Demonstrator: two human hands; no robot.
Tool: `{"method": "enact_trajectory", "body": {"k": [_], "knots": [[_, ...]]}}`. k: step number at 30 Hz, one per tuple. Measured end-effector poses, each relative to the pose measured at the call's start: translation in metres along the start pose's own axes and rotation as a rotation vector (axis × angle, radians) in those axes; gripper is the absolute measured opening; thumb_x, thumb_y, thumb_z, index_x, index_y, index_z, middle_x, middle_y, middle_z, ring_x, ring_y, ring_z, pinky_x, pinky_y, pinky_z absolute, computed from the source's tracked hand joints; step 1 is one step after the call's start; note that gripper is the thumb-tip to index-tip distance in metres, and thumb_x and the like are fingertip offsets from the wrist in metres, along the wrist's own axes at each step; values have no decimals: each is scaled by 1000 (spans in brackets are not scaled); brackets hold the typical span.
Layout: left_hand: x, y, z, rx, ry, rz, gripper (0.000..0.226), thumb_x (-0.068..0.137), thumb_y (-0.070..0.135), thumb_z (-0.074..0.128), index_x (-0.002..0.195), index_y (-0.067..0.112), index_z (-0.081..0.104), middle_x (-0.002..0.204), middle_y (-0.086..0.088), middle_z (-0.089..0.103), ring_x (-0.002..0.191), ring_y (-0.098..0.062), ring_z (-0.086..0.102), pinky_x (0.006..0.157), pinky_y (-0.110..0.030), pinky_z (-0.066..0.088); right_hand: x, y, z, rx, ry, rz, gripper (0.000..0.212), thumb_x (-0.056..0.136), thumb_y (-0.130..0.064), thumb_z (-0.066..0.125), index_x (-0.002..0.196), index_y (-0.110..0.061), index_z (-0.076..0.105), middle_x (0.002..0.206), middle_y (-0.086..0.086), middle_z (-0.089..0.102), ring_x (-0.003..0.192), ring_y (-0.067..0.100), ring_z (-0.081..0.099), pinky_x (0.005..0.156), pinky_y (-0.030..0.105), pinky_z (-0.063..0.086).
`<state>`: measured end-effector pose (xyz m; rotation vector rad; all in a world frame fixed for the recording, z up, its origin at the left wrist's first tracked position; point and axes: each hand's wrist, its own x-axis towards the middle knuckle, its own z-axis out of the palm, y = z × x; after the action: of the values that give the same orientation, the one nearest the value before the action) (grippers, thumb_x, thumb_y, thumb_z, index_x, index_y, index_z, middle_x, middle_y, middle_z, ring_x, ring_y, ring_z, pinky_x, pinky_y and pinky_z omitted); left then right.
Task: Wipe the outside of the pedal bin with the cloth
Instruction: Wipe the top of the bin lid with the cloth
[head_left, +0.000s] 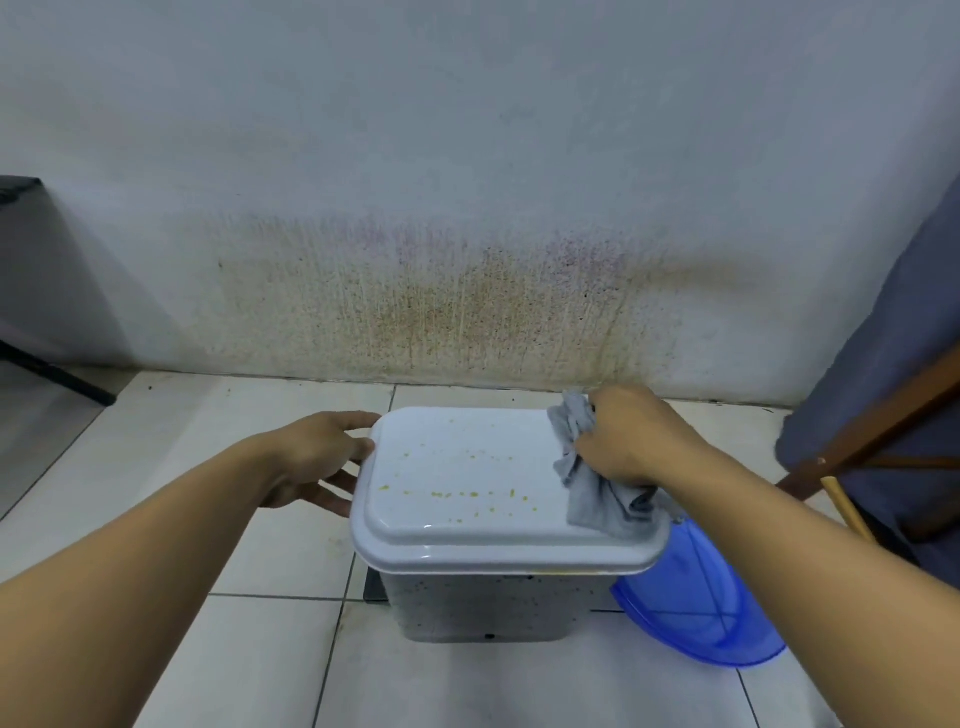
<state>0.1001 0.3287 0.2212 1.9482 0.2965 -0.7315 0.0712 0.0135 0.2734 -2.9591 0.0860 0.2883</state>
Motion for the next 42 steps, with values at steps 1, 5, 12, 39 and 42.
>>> {"method": "enact_trajectory", "body": {"k": [1,5,12,39,42], "knots": [[0,0,0,6,1,2,40,107,14,46,141,33,55,109,-4,77,90,-31,76,78,-52,63,1,-9,1,-10,-6,-30,23,92,-27,57,73,-21,45,97,8,56,82,24,55,58,30,42],[2,1,2,12,16,7,40,107,13,43,140,33,57,110,-4,77,89,-31,77,75,-50,63,8,-51,12,47,20,-113,21,95,-34,55,102,-15,59,119,13,46,102,32,56,78,34,45],[3,0,1,-1,-9,26,41,105,10,44,135,32,60,108,-4,78,88,-30,76,73,-45,63,8,-119,38,76,-23,-384,22,84,-30,59,103,-24,52,116,2,39,108,27,46,77,37,40],[4,-7,8,-94,44,-23,49,104,11,42,140,41,56,115,-6,75,87,-27,70,73,-39,61,-41,7,30,-51,-120,-651,37,74,0,51,82,-36,50,89,-14,47,87,13,32,74,33,41],[5,-7,8,-81,47,-20,49,104,11,42,138,42,58,112,-5,76,87,-27,71,74,-39,61,-42,42,22,-68,-119,-564,36,73,-1,51,78,-36,50,90,-13,49,89,10,35,73,31,42]]}}
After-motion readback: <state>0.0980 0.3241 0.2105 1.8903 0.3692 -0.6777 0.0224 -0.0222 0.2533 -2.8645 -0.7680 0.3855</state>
